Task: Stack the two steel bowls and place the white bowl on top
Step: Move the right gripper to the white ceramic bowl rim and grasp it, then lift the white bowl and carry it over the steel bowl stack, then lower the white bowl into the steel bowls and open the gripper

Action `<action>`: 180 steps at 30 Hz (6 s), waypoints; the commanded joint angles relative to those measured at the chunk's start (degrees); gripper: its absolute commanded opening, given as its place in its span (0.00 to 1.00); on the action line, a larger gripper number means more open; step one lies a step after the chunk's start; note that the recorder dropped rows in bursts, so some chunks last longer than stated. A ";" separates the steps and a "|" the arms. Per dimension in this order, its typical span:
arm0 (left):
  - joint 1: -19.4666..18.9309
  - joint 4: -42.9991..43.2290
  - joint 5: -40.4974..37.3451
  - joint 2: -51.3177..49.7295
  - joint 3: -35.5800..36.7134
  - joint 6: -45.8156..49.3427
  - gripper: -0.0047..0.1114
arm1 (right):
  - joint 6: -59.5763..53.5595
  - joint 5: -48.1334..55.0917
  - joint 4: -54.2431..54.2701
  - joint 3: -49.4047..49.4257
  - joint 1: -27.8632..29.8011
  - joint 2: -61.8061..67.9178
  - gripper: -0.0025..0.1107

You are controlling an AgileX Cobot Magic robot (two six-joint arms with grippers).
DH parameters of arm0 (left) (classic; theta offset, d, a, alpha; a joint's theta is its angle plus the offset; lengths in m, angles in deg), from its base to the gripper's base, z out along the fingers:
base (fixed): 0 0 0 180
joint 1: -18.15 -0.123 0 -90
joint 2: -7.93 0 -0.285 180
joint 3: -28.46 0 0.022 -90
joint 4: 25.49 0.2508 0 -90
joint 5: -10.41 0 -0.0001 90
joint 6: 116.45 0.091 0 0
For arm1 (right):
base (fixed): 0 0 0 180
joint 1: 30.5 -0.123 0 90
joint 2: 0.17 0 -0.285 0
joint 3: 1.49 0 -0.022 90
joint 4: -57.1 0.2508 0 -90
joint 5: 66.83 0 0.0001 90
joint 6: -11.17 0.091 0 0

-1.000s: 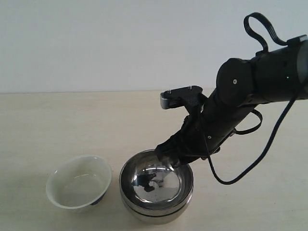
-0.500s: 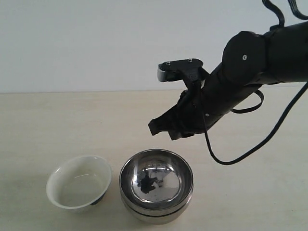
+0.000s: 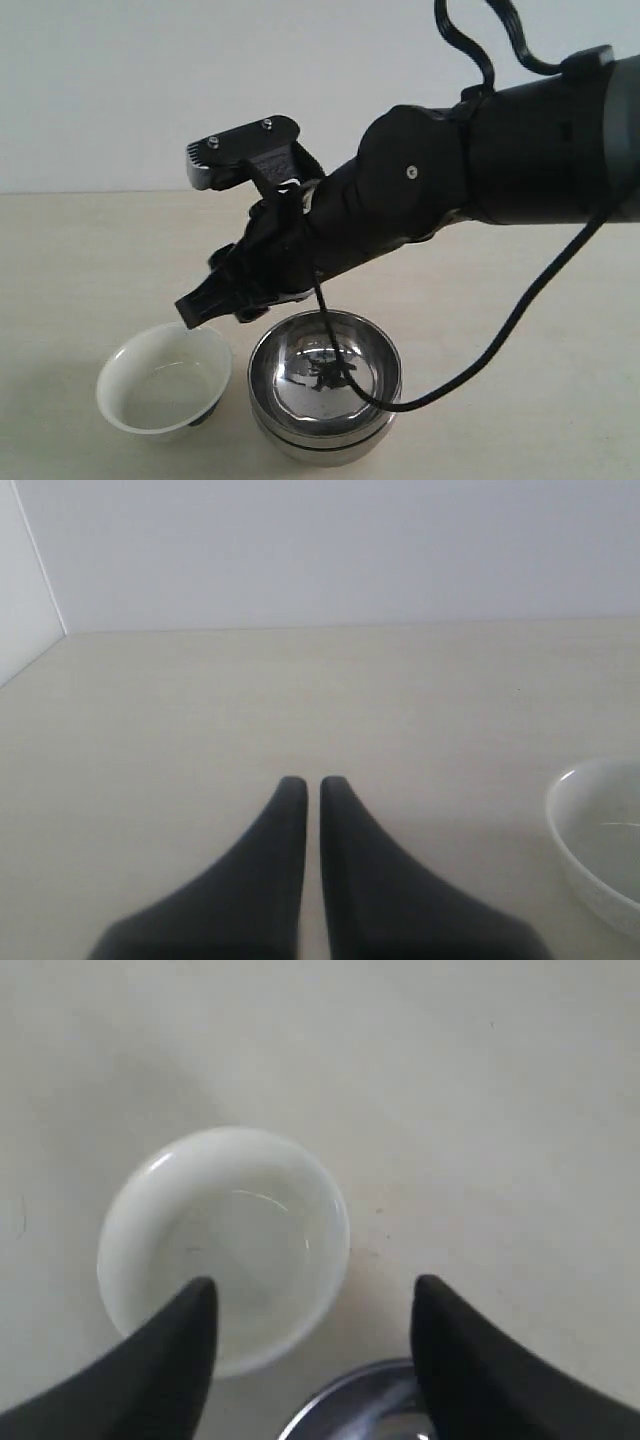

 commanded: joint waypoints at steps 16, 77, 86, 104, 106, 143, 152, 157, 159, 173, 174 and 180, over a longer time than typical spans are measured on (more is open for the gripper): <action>-0.03 -0.15 0.36 0.17 0.20 -0.65 0.08 | 0.48 11.32 -5.44 -26.27 -1.11 23.87 0.56; -0.03 -0.15 0.36 0.17 0.20 -0.65 0.08 | 4.55 45.16 -5.68 -36.25 13.34 14.15 0.02; -0.03 -0.15 0.36 0.17 0.20 -0.65 0.08 | 1.44 38.14 -4.36 -20.39 16.09 6.93 0.02; -0.03 -0.15 0.36 0.17 0.20 -0.65 0.08 | -2.38 16.64 1.04 1.73 16.09 3.04 0.02; -0.03 -0.15 0.36 0.17 0.20 -0.65 0.08 | -2.77 16.19 2.23 1.84 16.09 3.04 0.02; -0.03 -0.15 0.36 0.17 0.20 -0.65 0.08 | -7.84 15.77 4.30 1.70 16.09 -1.72 0.02; -0.03 -0.15 0.36 0.17 0.20 -0.65 0.08 | -7.84 9.89 4.30 5.72 16.09 -1.72 0.02; -0.03 -0.15 0.36 0.17 0.20 -0.65 0.08 | -7.84 9.73 4.47 6.64 16.09 -1.72 0.02; -0.03 -0.15 0.36 0.17 0.20 -0.65 0.08 | -7.84 8.82 4.88 7.61 16.09 -1.72 0.02; -0.03 -0.15 0.36 0.17 0.20 -0.65 0.08 | -6.97 9.08 4.99 8.19 16.09 -1.72 0.02; -0.03 -0.15 0.36 0.17 0.20 -0.65 0.08 | -6.85 9.08 4.99 8.19 16.09 -1.72 0.02; -0.03 -0.15 0.36 0.17 0.20 -0.65 0.08 | -6.61 9.08 4.99 8.19 16.09 -1.72 0.02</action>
